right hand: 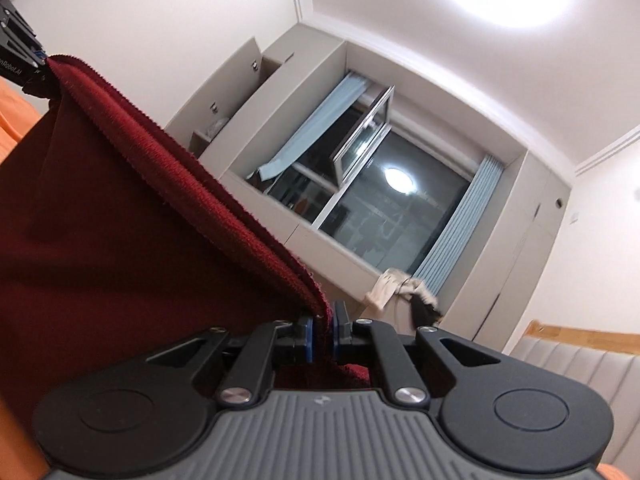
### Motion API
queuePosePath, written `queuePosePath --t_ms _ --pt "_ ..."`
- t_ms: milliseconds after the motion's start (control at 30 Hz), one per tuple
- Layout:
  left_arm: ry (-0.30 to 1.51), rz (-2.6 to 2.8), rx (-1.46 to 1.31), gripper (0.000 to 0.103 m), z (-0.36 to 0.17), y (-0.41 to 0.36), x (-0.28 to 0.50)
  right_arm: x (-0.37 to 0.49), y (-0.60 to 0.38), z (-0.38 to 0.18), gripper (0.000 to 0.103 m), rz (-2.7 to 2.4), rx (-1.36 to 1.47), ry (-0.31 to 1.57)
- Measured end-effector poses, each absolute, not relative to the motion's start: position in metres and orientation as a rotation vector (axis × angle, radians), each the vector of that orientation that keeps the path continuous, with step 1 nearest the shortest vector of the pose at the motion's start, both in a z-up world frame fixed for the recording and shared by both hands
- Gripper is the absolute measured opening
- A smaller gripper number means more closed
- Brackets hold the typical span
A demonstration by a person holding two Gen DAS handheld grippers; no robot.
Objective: Fold small clothes
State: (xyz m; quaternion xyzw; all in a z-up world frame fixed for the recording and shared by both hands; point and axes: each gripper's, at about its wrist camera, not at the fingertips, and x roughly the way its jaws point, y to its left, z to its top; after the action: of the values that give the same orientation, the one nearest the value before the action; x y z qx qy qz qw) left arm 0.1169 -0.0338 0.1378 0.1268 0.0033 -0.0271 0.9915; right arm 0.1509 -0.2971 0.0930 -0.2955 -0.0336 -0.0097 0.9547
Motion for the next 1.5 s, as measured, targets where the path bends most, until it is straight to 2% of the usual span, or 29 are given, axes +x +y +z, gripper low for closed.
queuePosePath --t_ms 300,600,700,867,933,967,1033,1067,1133,1267,1500 --pt "0.182 0.003 0.242 0.006 0.113 -0.029 0.253 0.260 -0.299 0.064 0.008 0.048 -0.602 0.129" --pt "0.382 0.006 0.187 0.009 0.062 -0.009 0.335 0.304 -0.292 0.024 0.013 0.079 -0.638 0.253" --pt "0.443 -0.001 0.149 0.013 0.046 -0.001 0.347 0.308 -0.293 0.011 0.023 0.072 -0.649 0.296" --pt "0.453 -0.020 0.110 0.033 0.033 0.008 0.345 0.308 -0.298 0.006 0.039 0.058 -0.614 0.330" --pt "0.430 -0.053 0.061 0.051 0.031 0.012 0.338 0.300 -0.299 0.004 0.054 0.048 -0.598 0.327" --pt "0.417 -0.049 0.040 0.055 0.030 0.016 0.335 0.299 -0.300 0.005 0.059 0.043 -0.590 0.325" --pt "0.407 -0.030 0.012 0.068 0.030 0.022 0.331 0.296 -0.304 0.005 0.075 0.028 -0.576 0.323" --pt "0.407 -0.025 0.002 0.069 0.030 0.023 0.329 0.298 -0.307 0.007 0.079 0.020 -0.567 0.322" --pt "0.415 -0.017 -0.007 0.071 0.030 0.025 0.329 0.298 -0.311 0.009 0.093 -0.004 -0.546 0.322" --pt "0.445 0.005 0.001 0.075 0.025 0.026 0.330 0.303 -0.323 0.010 0.102 -0.034 -0.479 0.357" --pt "0.474 0.024 0.027 0.081 0.020 0.022 0.331 0.316 -0.347 0.008 0.103 -0.024 -0.348 0.466"
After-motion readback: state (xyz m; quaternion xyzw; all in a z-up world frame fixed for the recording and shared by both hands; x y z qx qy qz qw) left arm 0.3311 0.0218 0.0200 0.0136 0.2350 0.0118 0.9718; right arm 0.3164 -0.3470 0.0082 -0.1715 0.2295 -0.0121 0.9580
